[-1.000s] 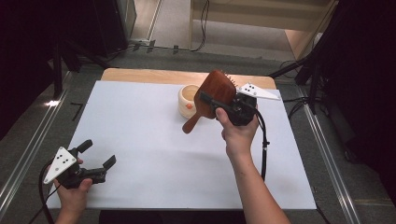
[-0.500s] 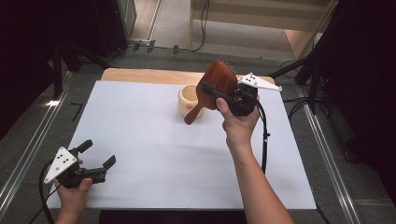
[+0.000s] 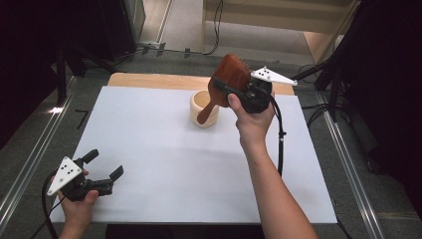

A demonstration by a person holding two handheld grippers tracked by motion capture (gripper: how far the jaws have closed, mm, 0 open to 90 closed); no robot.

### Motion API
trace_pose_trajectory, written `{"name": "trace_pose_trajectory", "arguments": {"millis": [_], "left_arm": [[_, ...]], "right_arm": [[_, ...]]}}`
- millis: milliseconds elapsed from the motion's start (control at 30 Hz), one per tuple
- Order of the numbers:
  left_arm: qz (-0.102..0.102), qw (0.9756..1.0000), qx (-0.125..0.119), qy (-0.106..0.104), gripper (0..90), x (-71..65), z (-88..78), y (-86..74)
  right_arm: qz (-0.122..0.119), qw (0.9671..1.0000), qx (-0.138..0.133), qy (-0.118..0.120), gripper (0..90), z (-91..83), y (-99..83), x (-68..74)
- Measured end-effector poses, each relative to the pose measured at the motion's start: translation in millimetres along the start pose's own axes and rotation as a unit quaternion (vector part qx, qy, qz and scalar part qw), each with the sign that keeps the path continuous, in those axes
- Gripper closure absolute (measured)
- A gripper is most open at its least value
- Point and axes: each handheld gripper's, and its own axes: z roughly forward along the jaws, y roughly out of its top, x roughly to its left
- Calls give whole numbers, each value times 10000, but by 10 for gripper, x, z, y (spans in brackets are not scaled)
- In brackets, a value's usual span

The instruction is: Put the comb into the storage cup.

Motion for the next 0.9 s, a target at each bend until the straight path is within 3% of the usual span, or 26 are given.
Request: {"name": "trace_pose_trajectory", "arguments": {"millis": [900], "left_arm": [[-17, 10000, 20, -3, 0, 5, 7, -26]], "right_arm": [[-116, 9994, -113, -313, 540, 270, 290, -197]]}}
